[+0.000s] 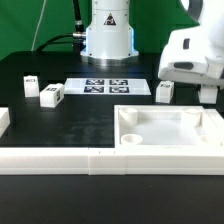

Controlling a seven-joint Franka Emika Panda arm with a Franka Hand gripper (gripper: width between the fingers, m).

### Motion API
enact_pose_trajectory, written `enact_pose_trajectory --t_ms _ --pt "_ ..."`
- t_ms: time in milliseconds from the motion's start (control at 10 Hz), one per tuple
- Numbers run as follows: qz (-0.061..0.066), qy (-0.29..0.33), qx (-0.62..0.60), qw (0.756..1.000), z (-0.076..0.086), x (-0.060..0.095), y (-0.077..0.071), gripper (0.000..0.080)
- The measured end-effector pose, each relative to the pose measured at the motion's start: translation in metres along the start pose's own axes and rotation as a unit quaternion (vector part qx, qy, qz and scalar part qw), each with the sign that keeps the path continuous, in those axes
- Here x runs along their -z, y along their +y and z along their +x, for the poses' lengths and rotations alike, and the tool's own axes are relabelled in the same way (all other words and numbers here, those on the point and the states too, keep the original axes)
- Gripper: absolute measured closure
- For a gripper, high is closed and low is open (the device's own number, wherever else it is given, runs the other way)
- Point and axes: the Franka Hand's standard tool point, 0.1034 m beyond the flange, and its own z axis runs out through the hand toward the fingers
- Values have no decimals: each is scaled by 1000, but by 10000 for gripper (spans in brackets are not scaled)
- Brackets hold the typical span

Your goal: Assemble one leg

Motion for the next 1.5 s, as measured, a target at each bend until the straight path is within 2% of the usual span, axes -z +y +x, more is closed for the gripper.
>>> enact_pose_trajectory --t_ms 200,300,600,800,900,1000,1200,1300,1400,1500 --pt "5 -2 -8 1000 -13 28 14 512" --pt "8 2 -10 1000 -14 35 18 512" --pt "12 20 -10 1000 -9 35 15 512" --pt "30 114 -6 993 0 41 8 512" --pt "26 154 31 987 5 44 20 512" --pt "22 187 40 981 12 56 34 512" --pt "27 297 62 953 16 86 49 512" --pt "29 329 74 941 21 98 56 512" --pt "35 388 80 918 30 115 57 512" --pt "44 435 79 896 29 110 53 512"
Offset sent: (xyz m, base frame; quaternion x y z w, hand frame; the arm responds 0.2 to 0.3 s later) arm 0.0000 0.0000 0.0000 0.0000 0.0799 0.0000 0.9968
